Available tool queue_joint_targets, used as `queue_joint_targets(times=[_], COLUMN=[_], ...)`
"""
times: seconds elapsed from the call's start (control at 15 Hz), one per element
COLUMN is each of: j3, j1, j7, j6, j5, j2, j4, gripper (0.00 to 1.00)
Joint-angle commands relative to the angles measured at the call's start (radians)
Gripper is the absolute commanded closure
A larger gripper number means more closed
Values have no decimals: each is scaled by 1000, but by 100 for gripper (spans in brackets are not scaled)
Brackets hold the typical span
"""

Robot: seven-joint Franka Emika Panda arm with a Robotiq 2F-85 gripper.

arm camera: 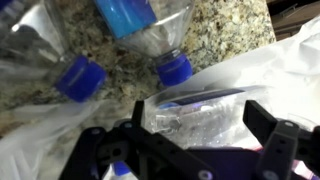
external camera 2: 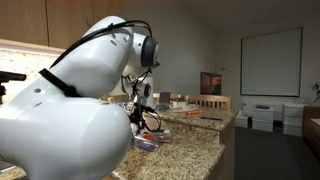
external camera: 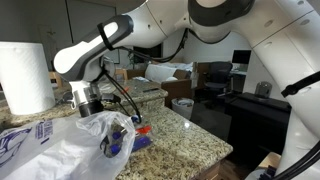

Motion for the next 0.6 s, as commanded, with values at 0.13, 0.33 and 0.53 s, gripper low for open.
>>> queue_joint_targets(times=[0.13,0.33,0.53], j3=[35,37,35], j1=[39,33,-15], j7=[-50,-41,-26], j6=[-37,4,66], j5=[-5,13,35], j2=[57,27,-65], j4=[150,163,71], gripper=[0,0,0])
